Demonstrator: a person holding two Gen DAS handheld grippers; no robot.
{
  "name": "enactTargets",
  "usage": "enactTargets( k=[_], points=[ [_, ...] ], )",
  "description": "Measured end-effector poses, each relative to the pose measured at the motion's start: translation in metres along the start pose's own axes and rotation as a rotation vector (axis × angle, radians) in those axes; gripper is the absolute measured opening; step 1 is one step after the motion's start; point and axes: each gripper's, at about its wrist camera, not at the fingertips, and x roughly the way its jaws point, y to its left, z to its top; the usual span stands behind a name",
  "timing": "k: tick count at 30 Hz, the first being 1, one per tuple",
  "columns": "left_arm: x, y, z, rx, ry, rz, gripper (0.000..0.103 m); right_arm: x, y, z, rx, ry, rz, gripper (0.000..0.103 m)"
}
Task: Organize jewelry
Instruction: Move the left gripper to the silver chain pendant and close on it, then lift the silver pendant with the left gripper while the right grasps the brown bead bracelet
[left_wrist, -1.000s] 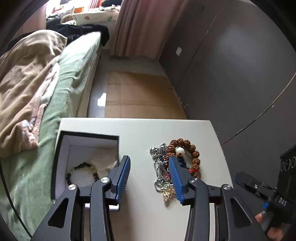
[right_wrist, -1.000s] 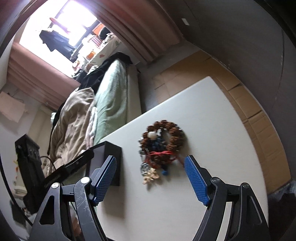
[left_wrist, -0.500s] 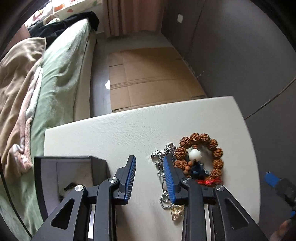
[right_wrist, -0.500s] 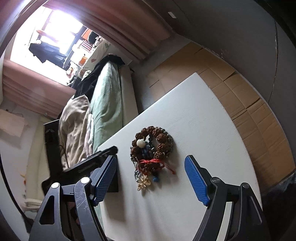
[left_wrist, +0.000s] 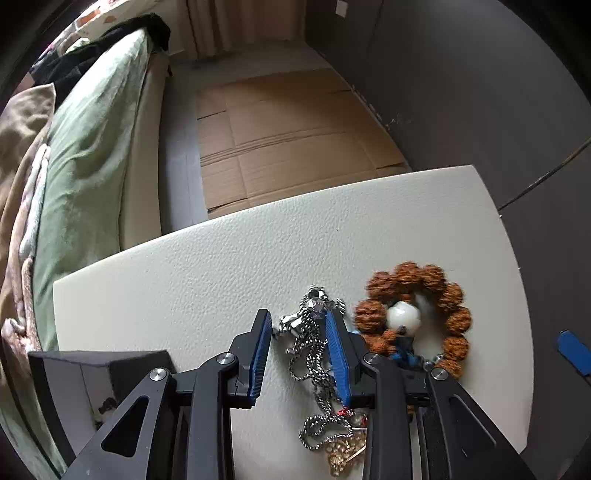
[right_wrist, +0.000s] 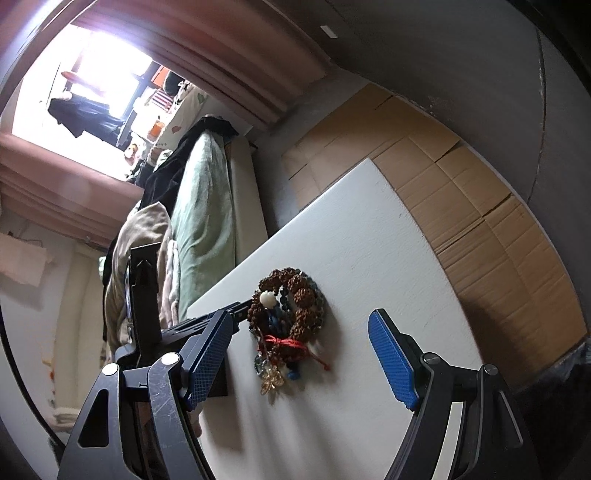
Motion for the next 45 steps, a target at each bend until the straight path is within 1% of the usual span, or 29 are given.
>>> enactTargets(
  k=[4, 7, 9, 12, 15, 16, 17, 18, 22, 27, 30, 32, 34, 35, 36, 38, 39, 40, 42, 45],
  points=[
    [0.002, -0.006, -0.002, 0.044, -0.01, 0.028, 0.032, 0.001, -0.003, -0.001, 0.015, 0.001, -0.004, 0.077],
    [0.003, -0.004, -0.005, 0.042, -0.019, 0.017, 0.032, 0.003, 0.001, -0.003, 0.008, 0.009, -0.006, 0.077],
    [0.001, -0.005, -0.006, 0.056, -0.031, 0.026, 0.028, 0.005, 0.005, -0.004, -0.001, 0.014, -0.006, 0.077],
    [-0.001, -0.005, -0.01, 0.062, -0.043, 0.019, 0.027, 0.008, 0.009, -0.004, -0.013, 0.025, 0.0, 0.077],
    [-0.004, -0.001, -0.014, 0.058, -0.028, 0.034, 0.026, 0.013, 0.009, -0.006, -0.016, 0.036, -0.001, 0.077],
    [-0.006, 0.0, -0.013, 0.05, -0.028, 0.03, 0.023, 0.016, 0.01, -0.007, -0.016, 0.044, -0.001, 0.077],
    [-0.01, 0.003, -0.013, 0.038, -0.033, 0.026, 0.017, 0.02, 0.01, -0.008, -0.02, 0.053, 0.0, 0.077],
    [-0.013, 0.004, -0.012, 0.034, -0.039, 0.022, 0.002, 0.023, 0.011, -0.008, -0.026, 0.06, 0.001, 0.077],
    [-0.023, 0.011, -0.01, 0.026, -0.041, 0.039, 0.002, 0.034, 0.011, -0.009, -0.03, 0.07, -0.004, 0.077],
    [-0.026, 0.017, -0.011, 0.013, -0.05, 0.033, 0.002, 0.048, 0.007, -0.008, -0.014, 0.09, -0.019, 0.077],
    [-0.03, 0.012, -0.009, 0.054, -0.078, 0.037, 0.002, 0.05, 0.006, -0.007, -0.01, 0.094, -0.019, 0.077],
    [-0.029, 0.01, -0.005, 0.053, -0.068, 0.027, 0.002, 0.049, 0.006, -0.006, -0.007, 0.09, -0.013, 0.077],
    [-0.025, 0.012, -0.002, 0.043, -0.05, 0.045, 0.003, 0.047, 0.006, -0.005, -0.006, 0.082, -0.007, 0.077],
    [-0.023, 0.014, -0.001, 0.029, -0.038, 0.039, 0.003, 0.046, 0.005, -0.005, -0.006, 0.078, -0.006, 0.077],
    [-0.021, 0.015, -0.001, 0.02, -0.03, 0.029, 0.006, 0.046, 0.005, -0.004, -0.005, 0.076, -0.007, 0.077],
    [-0.017, 0.016, 0.0, 0.018, -0.013, 0.023, 0.023, 0.045, 0.004, -0.004, -0.003, 0.074, -0.011, 0.077],
    [-0.016, 0.015, 0.0, 0.023, -0.014, 0.03, 0.041, 0.045, 0.004, -0.004, -0.001, 0.072, -0.013, 0.077],
    [-0.016, 0.014, -0.001, 0.027, -0.023, 0.032, 0.052, 0.044, 0.003, -0.004, 0.001, 0.071, -0.015, 0.077],
    [-0.016, 0.013, 0.0, 0.028, -0.032, 0.035, 0.052, 0.044, 0.002, -0.004, 0.003, 0.069, -0.018, 0.077],
    [-0.01, 0.013, 0.001, 0.02, -0.024, 0.037, 0.052, 0.043, 0.003, -0.003, 0.004, 0.071, -0.02, 0.077]
  ],
)
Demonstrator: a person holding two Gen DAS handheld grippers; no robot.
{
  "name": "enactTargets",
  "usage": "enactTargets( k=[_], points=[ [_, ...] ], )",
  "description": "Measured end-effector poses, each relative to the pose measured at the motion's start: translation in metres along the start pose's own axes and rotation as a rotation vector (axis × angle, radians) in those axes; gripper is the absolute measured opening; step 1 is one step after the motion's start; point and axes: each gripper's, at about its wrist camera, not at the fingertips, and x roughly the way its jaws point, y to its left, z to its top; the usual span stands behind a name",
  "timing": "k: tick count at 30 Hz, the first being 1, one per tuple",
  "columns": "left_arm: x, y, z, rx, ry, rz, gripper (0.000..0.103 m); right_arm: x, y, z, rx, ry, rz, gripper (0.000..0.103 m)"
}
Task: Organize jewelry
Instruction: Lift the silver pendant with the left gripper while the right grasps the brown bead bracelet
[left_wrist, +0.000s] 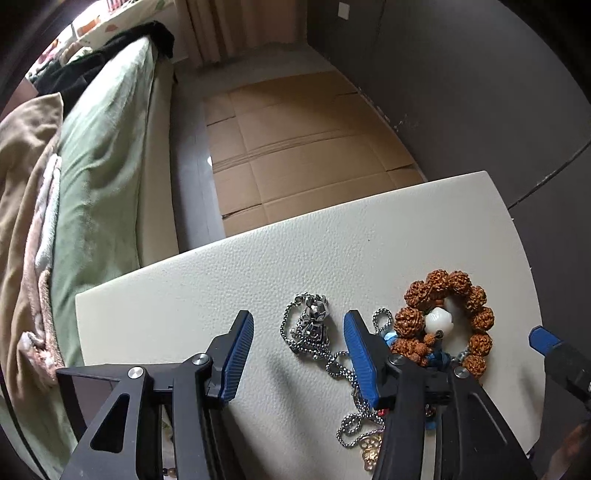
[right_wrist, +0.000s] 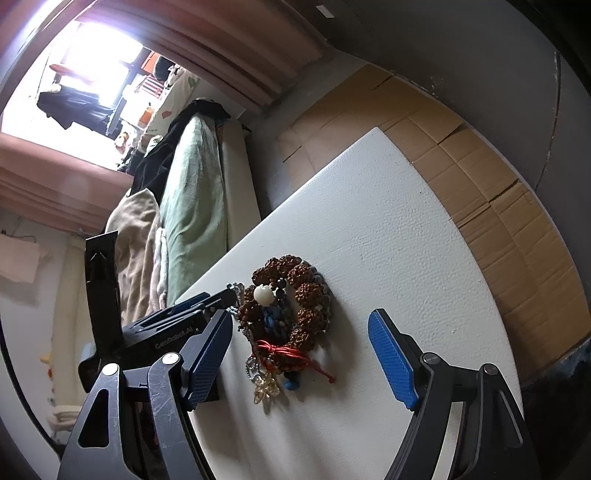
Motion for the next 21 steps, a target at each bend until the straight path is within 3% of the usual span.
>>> enactTargets(
  k=[6, 8, 12, 21],
  points=[
    [0.006, -0.009, 0.004, 0.037, -0.019, 0.049, 0.051, 0.001, 0.001, 0.0, -0.007, 0.004, -0.001, 0.077],
    [0.013, -0.013, 0.001, 0.044, 0.018, 0.027, 0.039, 0.003, 0.001, 0.0, -0.008, 0.006, -0.007, 0.077],
    [0.012, -0.014, -0.001, 0.042, 0.005, 0.002, 0.018, 0.014, 0.002, 0.0, -0.014, 0.011, -0.039, 0.077],
    [-0.014, -0.003, -0.005, 0.018, -0.02, 0.004, 0.017, 0.038, 0.011, -0.002, -0.053, 0.033, -0.065, 0.061]
  ],
)
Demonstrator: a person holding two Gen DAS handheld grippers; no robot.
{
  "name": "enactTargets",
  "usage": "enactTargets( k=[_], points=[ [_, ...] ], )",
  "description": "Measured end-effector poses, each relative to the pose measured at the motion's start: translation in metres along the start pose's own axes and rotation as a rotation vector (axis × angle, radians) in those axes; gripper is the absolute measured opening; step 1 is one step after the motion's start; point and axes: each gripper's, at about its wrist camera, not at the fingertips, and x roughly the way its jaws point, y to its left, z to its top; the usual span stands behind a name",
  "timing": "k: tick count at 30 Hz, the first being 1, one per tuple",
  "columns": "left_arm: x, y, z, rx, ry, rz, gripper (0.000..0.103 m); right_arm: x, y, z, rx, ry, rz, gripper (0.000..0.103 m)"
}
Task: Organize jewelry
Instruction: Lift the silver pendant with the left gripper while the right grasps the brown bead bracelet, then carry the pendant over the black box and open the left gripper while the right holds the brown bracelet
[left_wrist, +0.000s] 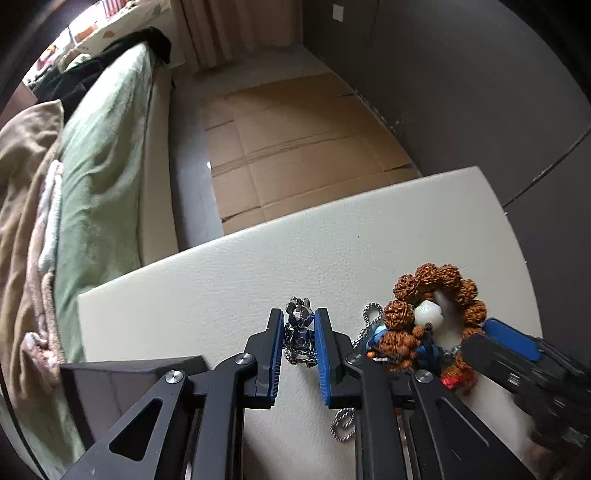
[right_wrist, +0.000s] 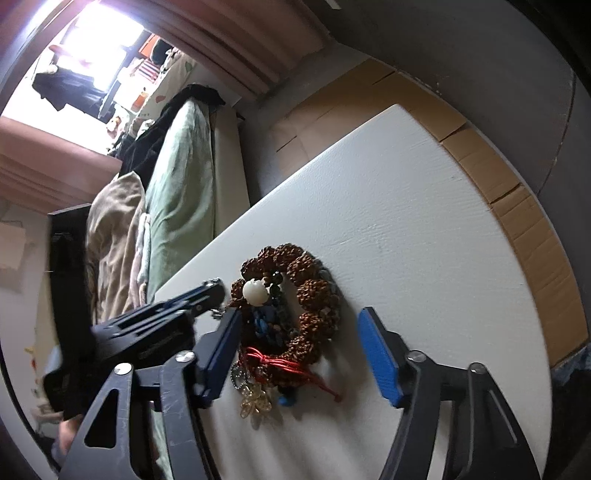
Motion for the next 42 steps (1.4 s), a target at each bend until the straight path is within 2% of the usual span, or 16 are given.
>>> enactTargets(
  k=[4, 5, 6, 8, 14, 23, 29, 42],
  points=[
    [-0.029, 0.005, -0.003, -0.003, -0.036, 0.006, 0.017, 0.006, 0.004, 0.003, -0.031, -0.014, -0.036, 0.054],
    [-0.038, 0.007, -0.003, 0.0, -0.047, 0.012, 0.017, 0.007, 0.005, 0.003, -0.044, -0.017, -0.051, 0.049],
    [-0.048, 0.008, -0.004, 0.002, -0.06, 0.016, 0.017, 0.007, 0.005, 0.004, -0.053, -0.017, -0.063, 0.037],
    [-0.07, 0.01, -0.005, 0.0, -0.09, 0.023, 0.017, 0.008, 0.0, 0.002, -0.047, -0.005, -0.072, 0.021],
    [-0.127, 0.012, -0.005, 0.002, -0.171, 0.041, 0.017, -0.019, 0.002, 0.003, -0.053, -0.044, -0.005, 0.021],
    [-0.189, 0.015, -0.01, 0.009, -0.264, 0.088, 0.017, -0.052, 0.024, -0.005, -0.084, -0.078, 0.177, 0.021],
    [-0.224, 0.025, -0.014, -0.003, -0.314, 0.113, 0.017, -0.075, 0.037, -0.012, -0.113, -0.126, 0.246, 0.021],
    [-0.314, 0.039, -0.016, -0.011, -0.452, 0.177, 0.017, -0.098, 0.051, -0.021, -0.129, -0.174, 0.285, 0.021]
  ],
)
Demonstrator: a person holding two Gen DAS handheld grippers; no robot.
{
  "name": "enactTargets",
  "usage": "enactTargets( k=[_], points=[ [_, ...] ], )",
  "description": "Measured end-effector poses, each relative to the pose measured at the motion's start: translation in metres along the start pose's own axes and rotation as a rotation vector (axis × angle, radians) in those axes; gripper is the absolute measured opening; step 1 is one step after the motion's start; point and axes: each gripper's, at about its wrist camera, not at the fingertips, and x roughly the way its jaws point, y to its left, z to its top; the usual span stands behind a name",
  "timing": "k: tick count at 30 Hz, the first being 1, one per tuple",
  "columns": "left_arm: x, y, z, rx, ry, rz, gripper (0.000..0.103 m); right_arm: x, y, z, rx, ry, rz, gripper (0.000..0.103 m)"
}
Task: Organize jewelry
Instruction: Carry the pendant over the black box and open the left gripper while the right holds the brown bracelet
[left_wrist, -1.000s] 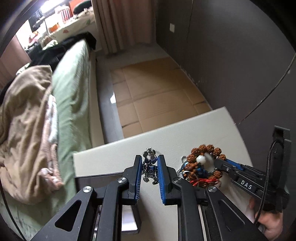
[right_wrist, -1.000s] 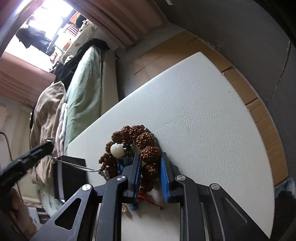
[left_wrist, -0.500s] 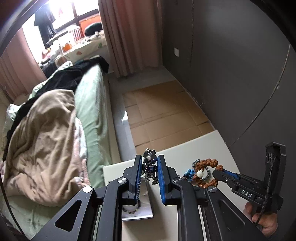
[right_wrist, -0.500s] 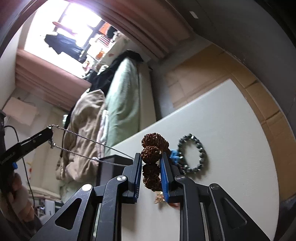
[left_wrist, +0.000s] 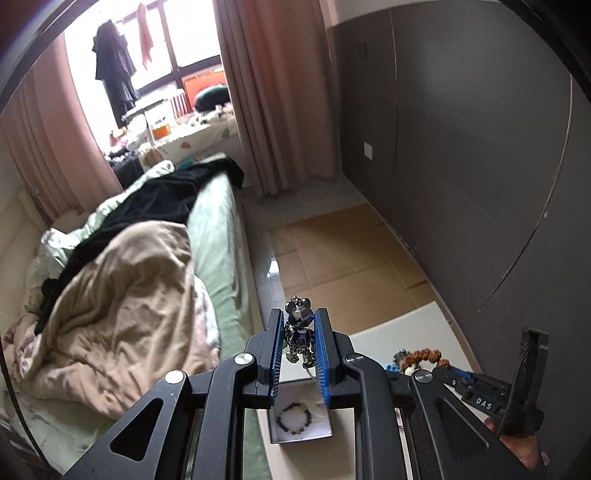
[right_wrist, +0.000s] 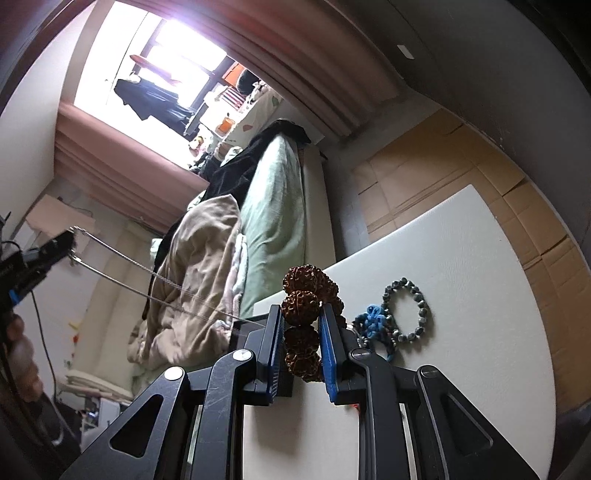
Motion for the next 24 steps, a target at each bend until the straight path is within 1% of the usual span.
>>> enactTargets(
  k=[5, 10, 15, 24],
  points=[
    [-0.023, 0.013, 0.01, -0.017, -0.041, 0.018, 0.017, -0.001, 0.005, -0.005, -0.021, 0.0, 0.009, 0.021],
    [-0.03, 0.025, 0.013, -0.042, -0.057, 0.029, 0.017, 0.008, 0.01, -0.008, -0.03, 0.019, 0.013, 0.021],
    [-0.021, 0.03, 0.009, -0.045, -0.044, 0.033, 0.017, 0.014, 0.01, -0.009, -0.027, 0.027, 0.013, 0.021],
    [0.008, 0.038, -0.008, -0.06, 0.006, 0.0, 0.017, 0.021, 0.008, -0.011, -0.032, 0.036, 0.001, 0.021]
  ],
)
